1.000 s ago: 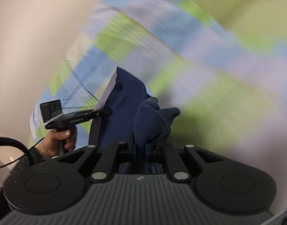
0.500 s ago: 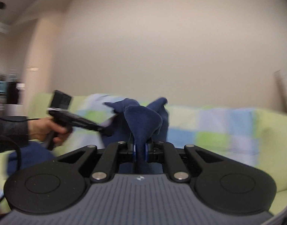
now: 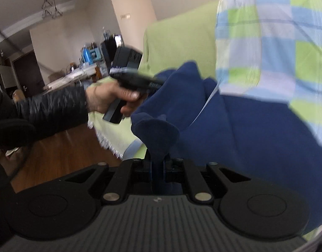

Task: Fold clothes

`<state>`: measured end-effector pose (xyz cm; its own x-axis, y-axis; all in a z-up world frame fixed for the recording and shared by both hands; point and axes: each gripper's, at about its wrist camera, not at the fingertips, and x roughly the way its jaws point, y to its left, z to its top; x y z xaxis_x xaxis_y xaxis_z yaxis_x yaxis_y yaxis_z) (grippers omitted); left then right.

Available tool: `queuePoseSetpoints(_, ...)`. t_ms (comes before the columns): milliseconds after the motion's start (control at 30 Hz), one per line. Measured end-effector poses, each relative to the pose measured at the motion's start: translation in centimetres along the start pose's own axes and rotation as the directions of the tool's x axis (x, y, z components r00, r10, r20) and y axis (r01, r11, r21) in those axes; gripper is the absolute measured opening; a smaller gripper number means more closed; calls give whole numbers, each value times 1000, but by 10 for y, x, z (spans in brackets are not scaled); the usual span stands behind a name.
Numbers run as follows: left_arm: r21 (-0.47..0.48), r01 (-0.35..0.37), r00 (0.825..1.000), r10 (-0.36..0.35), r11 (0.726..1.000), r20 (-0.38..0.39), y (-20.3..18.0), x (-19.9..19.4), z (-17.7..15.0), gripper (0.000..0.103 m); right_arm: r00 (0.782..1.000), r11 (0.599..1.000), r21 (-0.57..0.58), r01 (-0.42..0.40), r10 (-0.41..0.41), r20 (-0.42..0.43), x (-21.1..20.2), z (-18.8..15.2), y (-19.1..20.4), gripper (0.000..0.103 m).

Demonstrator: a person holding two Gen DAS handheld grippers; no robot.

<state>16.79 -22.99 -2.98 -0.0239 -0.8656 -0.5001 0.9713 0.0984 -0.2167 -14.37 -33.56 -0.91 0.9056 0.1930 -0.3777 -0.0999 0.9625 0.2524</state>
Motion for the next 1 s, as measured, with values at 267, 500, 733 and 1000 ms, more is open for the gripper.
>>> queuePoseSetpoints(267,125,15,971,16,992,-237,-3,152,65,3,931,833,525,174,-313,189,-87,-28,-143,7)
queuePoseSetpoints(500,242,-15,911,113,970,-396,-9,226,52,5,920,663,719,208,-381,86,-72,-98,-202,8)
queuePoseSetpoints(733,184,-48,950,101,982,-295,-6,178,53,4,927,725,659,200,-358,113,-81,-87,-184,9)
queuePoseSetpoints(1000,148,-94,943,135,985,-304,-2,169,57,4,935,743,653,148,-321,154,-82,-77,-179,9)
